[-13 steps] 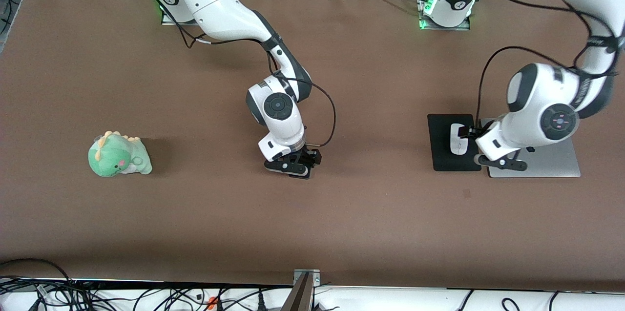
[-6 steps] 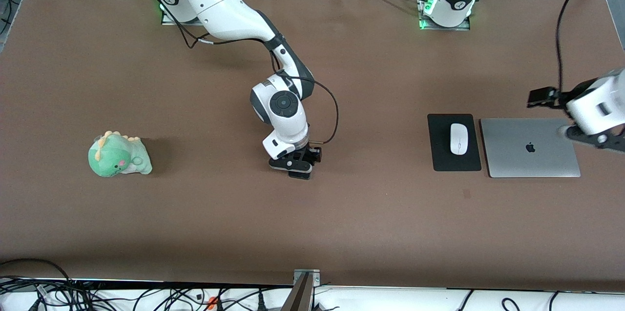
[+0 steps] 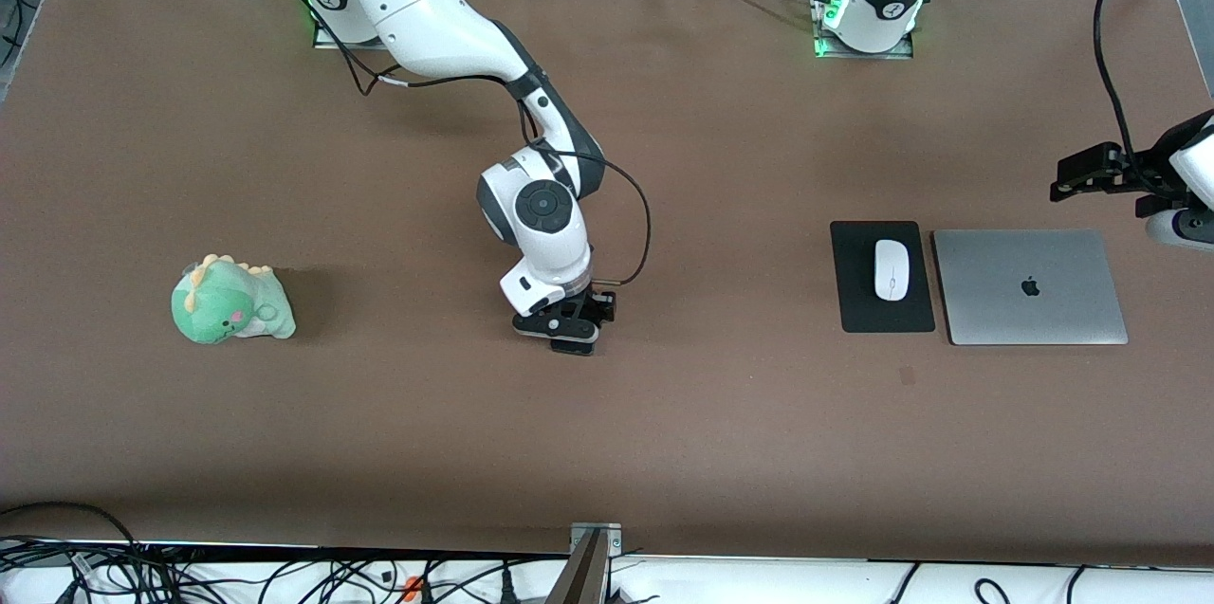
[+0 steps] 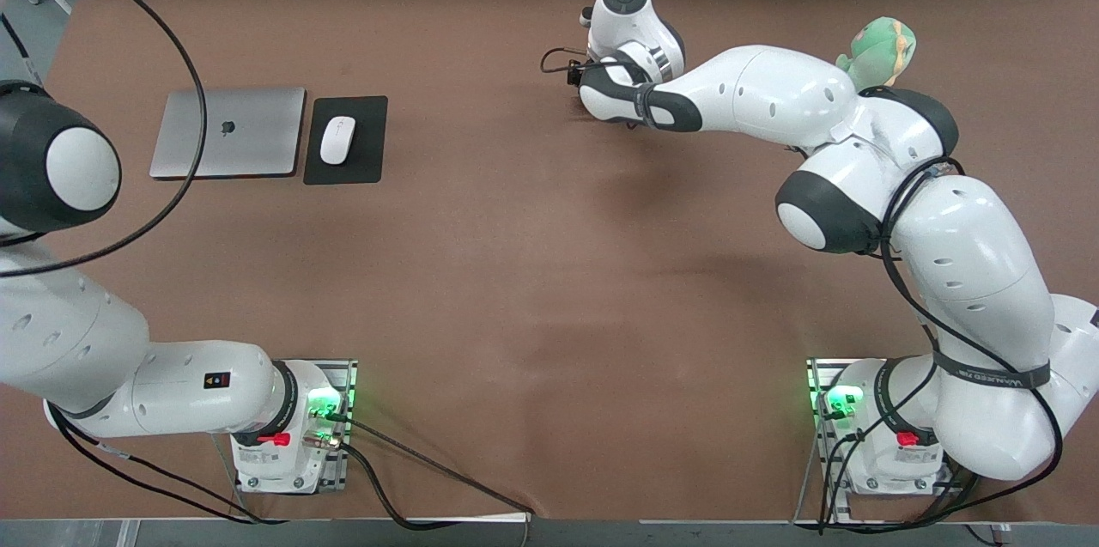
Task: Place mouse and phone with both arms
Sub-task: 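Open and raise the left gripper while the right gripper lifts the phone, then carry the black phone with the right gripper beside the green plush toy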
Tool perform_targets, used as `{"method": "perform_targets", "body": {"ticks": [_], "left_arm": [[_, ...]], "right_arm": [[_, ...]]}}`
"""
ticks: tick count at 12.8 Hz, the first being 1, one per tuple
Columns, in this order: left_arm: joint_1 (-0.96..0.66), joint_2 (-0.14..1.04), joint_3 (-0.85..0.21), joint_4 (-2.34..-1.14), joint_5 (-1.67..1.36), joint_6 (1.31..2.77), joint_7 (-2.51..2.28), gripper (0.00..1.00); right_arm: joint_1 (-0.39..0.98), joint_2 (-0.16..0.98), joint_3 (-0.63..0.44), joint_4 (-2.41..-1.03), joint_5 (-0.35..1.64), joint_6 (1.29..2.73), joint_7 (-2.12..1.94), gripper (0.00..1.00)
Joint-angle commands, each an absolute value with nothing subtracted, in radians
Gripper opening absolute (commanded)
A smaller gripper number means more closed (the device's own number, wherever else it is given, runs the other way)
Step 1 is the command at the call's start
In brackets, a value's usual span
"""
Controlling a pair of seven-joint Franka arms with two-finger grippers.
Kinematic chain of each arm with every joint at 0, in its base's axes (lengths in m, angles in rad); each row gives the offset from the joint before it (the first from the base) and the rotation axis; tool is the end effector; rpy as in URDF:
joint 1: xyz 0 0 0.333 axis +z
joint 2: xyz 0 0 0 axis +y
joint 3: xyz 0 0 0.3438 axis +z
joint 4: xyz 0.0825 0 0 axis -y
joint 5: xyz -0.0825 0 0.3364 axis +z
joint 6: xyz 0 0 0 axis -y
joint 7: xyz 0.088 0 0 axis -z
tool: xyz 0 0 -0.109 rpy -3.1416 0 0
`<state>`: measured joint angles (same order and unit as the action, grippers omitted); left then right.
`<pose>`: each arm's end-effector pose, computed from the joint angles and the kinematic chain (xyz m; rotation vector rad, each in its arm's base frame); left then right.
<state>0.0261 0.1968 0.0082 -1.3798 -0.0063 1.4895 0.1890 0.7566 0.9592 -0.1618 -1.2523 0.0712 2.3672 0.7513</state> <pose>0.5629 0.0180 0.6183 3.1150 -0.2419 -0.1345 0.5999 0.4540 0.2393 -3.0762 0.1913 -0.2718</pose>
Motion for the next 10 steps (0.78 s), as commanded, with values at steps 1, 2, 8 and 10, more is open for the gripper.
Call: {"method": "perform_targets", "body": {"ticks": [1, 2, 8, 10], "left_arm": [[-0.052, -0.036, 0.058, -1.676, -0.017, 1.641, 0.190, 1.00], [-0.057, -0.038, 0.058, -1.681, 0.004, 1.637, 0.189, 1.00], [-0.054, -0.020, 0.051, -1.658, 0.034, 1.598, 0.170, 1.00], [-0.055, -0.015, 0.048, -1.652, 0.037, 1.603, 0.170, 1.00]], "right_arm": [[0.686, 0.862, -0.152, -1.259, 0.071, 2.213, 0.631, 0.61], [0.655, 0.835, -0.152, -1.270, 0.072, 2.165, 0.579, 0.61], [0.487, 0.646, -0.152, -1.498, 0.078, 2.085, 0.275, 0.61], [0.434, 0.608, -0.152, -1.566, 0.089, 2.083, 0.181, 0.61]]}}
